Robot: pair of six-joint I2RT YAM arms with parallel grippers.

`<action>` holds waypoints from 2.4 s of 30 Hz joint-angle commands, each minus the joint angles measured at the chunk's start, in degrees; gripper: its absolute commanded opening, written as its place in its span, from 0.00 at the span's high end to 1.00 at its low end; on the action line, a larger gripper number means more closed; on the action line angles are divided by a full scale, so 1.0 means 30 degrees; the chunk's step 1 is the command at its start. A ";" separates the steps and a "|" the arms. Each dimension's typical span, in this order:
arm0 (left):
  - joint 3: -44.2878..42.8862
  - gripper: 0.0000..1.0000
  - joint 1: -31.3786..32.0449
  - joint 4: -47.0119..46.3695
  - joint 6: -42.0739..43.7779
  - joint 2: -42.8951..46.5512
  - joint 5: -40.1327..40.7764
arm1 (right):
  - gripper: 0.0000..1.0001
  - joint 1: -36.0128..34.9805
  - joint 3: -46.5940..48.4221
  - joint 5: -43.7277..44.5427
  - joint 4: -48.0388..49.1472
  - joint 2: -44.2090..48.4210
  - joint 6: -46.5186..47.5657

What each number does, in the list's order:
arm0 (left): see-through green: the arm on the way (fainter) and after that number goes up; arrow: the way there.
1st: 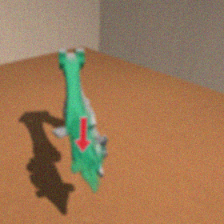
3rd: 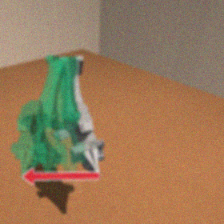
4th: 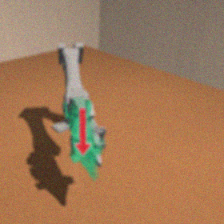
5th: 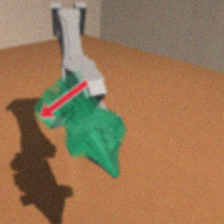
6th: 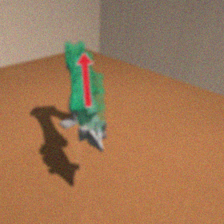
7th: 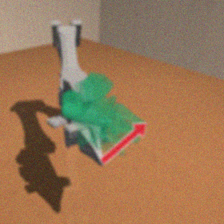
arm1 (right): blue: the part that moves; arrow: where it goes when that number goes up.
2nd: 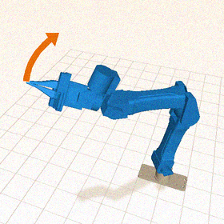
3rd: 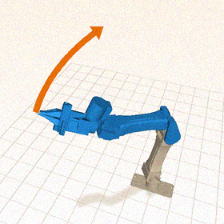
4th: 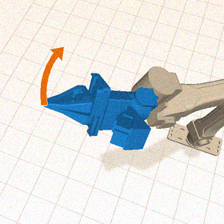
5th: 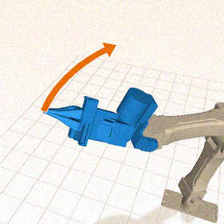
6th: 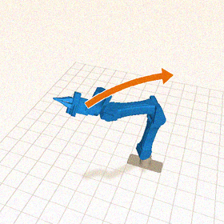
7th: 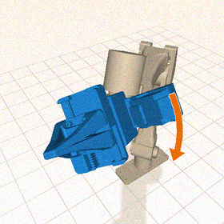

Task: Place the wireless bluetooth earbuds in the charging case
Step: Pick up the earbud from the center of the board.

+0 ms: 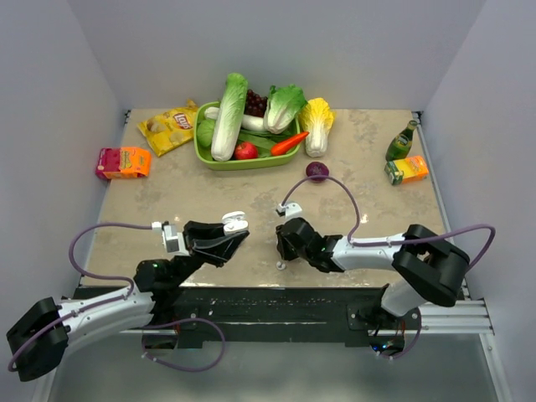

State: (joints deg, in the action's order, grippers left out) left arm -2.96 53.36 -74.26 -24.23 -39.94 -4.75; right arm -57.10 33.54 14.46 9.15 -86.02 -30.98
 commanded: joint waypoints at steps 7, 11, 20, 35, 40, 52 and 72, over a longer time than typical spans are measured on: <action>0.2657 1.00 -0.0034 -0.3431 0.0283 0.0072 -0.0144 | 0.75 0.0167 0.2088 -0.0718 0.0906 -0.2232 0.0044; 0.2716 1.00 -0.0034 -0.3138 0.0283 0.0335 -0.0056 | 0.60 0.0342 0.3056 -0.0893 0.0906 -0.2936 0.0102; 0.2686 1.00 -0.0034 -0.2904 0.0430 0.0804 -0.0144 | 0.30 0.0401 0.3204 0.0129 -0.0524 0.0925 0.1595; 0.2774 1.00 -0.0034 -0.2816 0.0196 0.0951 -0.0349 | 0.36 0.1456 0.6573 0.0543 -0.4220 -0.1590 0.6107; 0.2833 1.00 -0.0034 -0.2757 0.0195 0.1039 -0.0320 | 0.37 0.1456 0.6838 0.0220 -0.4807 -0.2147 0.6548; 0.2833 1.00 -0.0034 -0.2757 0.0166 0.0805 -0.0466 | 0.40 0.1456 0.5813 -0.0192 -0.4660 -0.2382 0.6226; 0.2775 1.00 -0.0034 -0.3079 -0.0010 0.0189 -0.0554 | 0.36 0.1777 0.6924 0.1890 -0.5920 -0.4344 0.5319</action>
State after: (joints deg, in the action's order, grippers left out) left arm -2.96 53.36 -74.26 -24.43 -39.40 -5.87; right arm -52.53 52.49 17.67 -6.83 -98.06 -13.78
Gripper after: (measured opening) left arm 0.347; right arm 0.635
